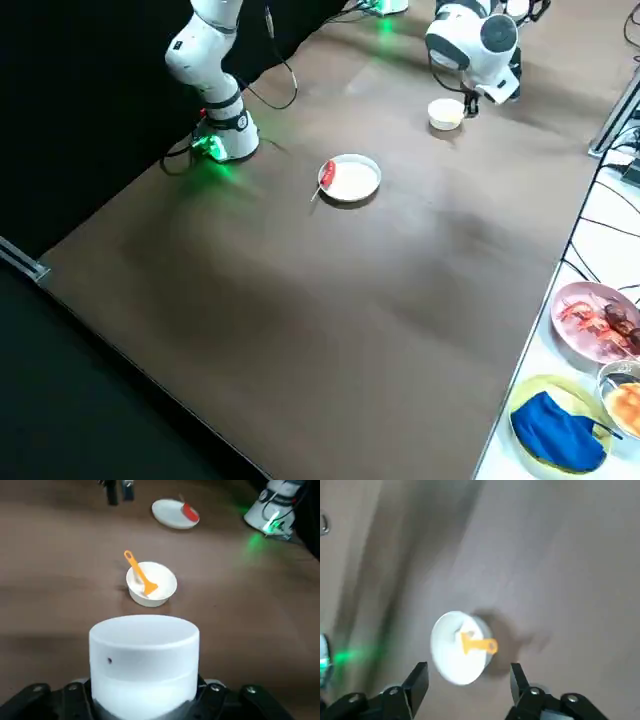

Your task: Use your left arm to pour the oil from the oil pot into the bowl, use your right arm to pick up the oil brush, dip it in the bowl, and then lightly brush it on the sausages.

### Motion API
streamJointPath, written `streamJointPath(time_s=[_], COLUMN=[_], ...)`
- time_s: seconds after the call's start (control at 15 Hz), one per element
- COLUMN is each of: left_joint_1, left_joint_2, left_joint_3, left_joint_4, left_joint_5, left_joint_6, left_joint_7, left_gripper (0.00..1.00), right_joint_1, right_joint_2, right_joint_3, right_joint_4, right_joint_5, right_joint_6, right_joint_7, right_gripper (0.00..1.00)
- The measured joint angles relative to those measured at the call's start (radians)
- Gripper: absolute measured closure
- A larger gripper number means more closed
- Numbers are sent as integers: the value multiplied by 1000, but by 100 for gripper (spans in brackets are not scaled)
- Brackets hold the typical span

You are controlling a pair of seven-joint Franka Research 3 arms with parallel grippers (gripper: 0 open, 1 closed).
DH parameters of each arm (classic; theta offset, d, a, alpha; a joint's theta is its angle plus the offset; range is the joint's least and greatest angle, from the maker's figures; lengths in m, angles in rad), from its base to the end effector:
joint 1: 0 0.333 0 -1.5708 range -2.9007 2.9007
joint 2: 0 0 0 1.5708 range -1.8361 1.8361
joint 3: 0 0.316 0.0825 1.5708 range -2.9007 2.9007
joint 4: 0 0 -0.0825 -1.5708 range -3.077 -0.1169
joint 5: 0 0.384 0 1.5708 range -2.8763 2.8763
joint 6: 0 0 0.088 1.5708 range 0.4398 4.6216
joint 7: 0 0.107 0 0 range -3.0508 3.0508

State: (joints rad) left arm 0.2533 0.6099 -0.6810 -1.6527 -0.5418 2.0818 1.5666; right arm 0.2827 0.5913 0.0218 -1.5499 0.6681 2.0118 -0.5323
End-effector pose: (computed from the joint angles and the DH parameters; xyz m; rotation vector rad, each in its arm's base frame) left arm 0.6282 -0.2465 0.3334 1.6295 -1.7004 0.4770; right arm 0.6507 0.2406 0.3052 -2.4571 -0.6267 0.0738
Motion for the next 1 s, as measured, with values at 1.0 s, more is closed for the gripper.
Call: streamJointPath(time_s=[1.0], left_joint_1=[436], left_joint_2=[129], left_joint_3=[-17], left_joint_4=[0], left_joint_5=[-278], left_joint_6=[-323], left_joint_7=[597], left_gripper=[45], right_joint_1=[24], right_joint_2=[185], right_joint_3=[11], right_joint_4=[89], right_joint_5=[1], right_joint_6=[89], right_joint_7=[-99], right_gripper=[56])
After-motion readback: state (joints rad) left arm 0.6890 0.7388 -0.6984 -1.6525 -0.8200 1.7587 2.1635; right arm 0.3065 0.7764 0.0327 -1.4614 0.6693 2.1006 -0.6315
